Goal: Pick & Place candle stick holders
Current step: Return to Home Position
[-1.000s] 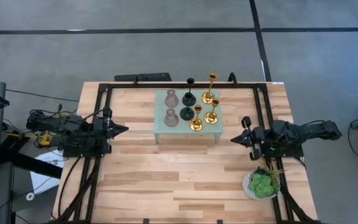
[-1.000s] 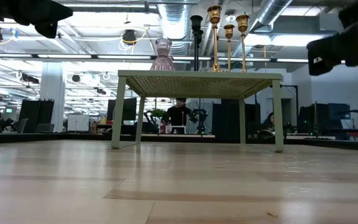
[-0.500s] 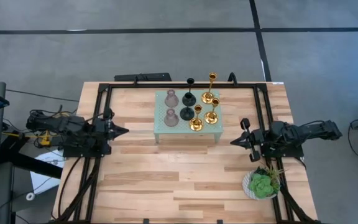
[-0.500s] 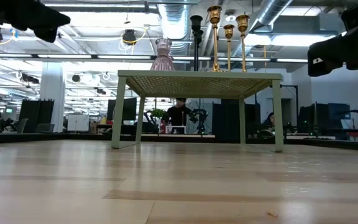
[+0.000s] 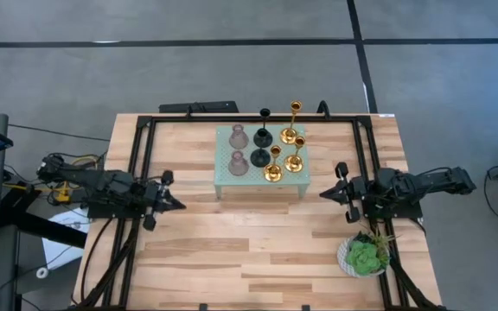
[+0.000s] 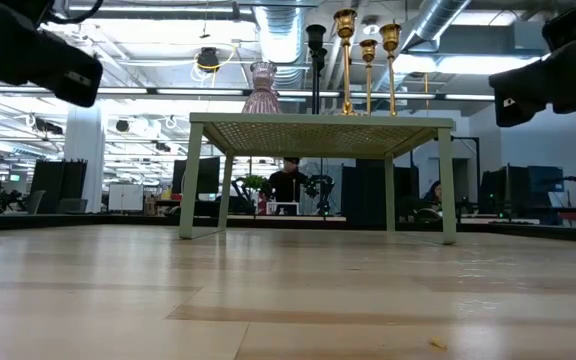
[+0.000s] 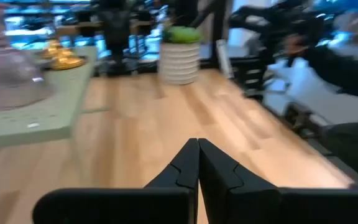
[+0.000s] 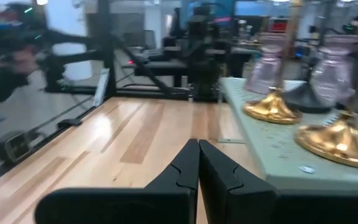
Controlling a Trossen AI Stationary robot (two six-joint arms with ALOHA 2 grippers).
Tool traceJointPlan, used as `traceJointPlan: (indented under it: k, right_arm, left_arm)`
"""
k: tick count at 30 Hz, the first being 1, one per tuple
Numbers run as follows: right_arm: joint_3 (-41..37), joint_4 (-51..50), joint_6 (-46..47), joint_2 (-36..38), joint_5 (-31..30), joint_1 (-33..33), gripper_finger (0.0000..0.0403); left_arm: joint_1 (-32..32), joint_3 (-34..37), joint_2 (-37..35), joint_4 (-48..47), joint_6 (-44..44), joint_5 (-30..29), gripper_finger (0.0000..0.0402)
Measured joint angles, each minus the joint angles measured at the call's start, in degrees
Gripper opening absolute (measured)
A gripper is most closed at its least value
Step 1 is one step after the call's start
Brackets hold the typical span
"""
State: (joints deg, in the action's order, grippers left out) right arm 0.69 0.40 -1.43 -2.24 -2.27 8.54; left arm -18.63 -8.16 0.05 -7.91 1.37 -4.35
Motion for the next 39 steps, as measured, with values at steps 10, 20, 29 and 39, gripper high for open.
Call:
traceJointPlan:
  k: [10, 20, 29, 39]
  right_arm:
    - [0.0, 0.26, 3.45, 0.0, -2.07, 0.0, 0.0]
    - [0.0, 0.24, 3.45, 0.0, -2.07, 0.0, 0.0]
    - [0.0, 0.22, 3.43, 0.0, -2.07, 0.0, 0.0]
    - [0.0, 0.19, 3.45, 0.0, -2.07, 0.0, 0.0]
  left_arm:
    - [0.0, 7.71, 0.12, 8.89, -2.29, 3.3, 0.0007]
    - [0.0, 7.82, 2.99, 9.51, -3.61, 3.53, 0.0007]
    - [0.0, 7.82, 6.53, 9.51, -3.59, 3.53, 0.0008]
    - [0.0, 7.82, 10.3, 9.73, -3.59, 3.53, 0.0008]
